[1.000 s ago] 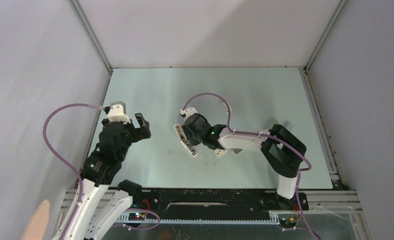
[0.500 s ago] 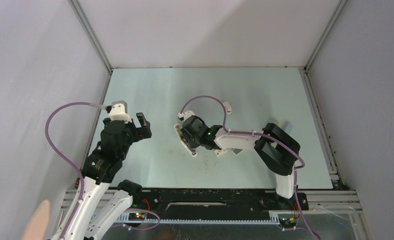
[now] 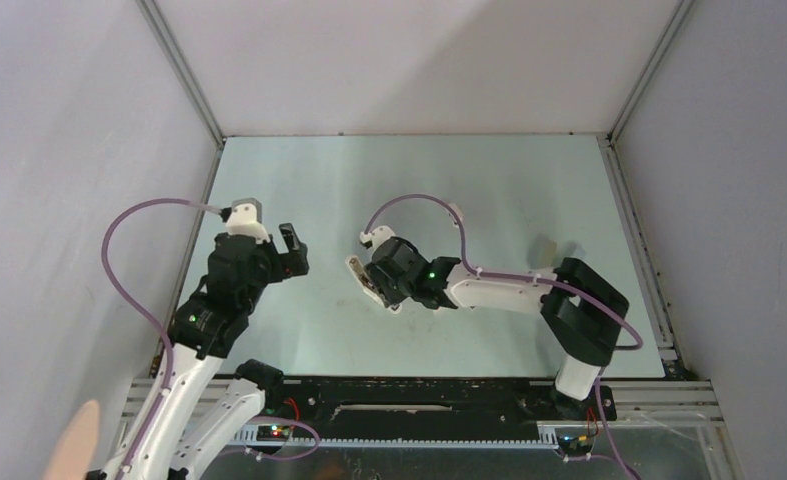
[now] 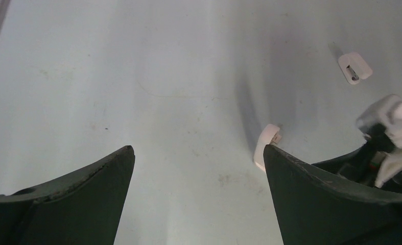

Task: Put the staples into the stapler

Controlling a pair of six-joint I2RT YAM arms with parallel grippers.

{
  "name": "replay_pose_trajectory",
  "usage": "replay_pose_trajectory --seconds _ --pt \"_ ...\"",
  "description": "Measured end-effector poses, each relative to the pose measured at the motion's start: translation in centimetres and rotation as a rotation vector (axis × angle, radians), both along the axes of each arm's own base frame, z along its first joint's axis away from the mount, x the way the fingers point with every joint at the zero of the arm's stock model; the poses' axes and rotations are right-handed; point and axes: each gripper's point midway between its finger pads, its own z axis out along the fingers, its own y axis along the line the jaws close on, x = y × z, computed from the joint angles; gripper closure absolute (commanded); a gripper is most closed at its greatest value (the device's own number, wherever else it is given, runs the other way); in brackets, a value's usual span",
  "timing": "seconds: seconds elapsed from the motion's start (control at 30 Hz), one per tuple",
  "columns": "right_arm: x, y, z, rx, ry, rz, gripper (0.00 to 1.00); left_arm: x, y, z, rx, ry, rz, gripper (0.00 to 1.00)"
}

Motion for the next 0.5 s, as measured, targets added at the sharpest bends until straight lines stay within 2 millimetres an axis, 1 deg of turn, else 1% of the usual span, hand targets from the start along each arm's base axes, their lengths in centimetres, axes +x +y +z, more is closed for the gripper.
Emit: replay_pose_trajectory --seconds 0.13,0.2,0.23,0.33,0.43,0.5 --pt "-0.7 0.0 2.2 0.059 -0.04 0.048 0.51 0.5 -1.3 -1.3 -0.039 0.061 -0.028 0.0" --pt "-0.9 -0.1 2.4 0.072 -0.049 0.071 0.51 0.8 -2.0 -2.1 -0.065 0.105 -0.038 0.0" --pt "-1.0 -0.1 2.1 0.074 -0.05 0.084 0.5 0.9 -2.4 -2.6 -0.08 0.126 -0.045 0.0" --pt "-1.5 -0.9 0.4 0.047 -0.032 0.112 0.5 1.7 -3.7 -3.4 -0.127 0.163 -0.06 0.01" --pt "-2.1 -1.9 -1.5 0.013 -0.013 0.136 0.51 2.5 -5.2 -4.3 -0.19 0.188 -0.08 0.03" --pt "-2.4 -2.4 -2.3 0.0 -0.005 0.142 0.51 3.1 -6.0 -5.0 -0.225 0.21 -0.089 0.04"
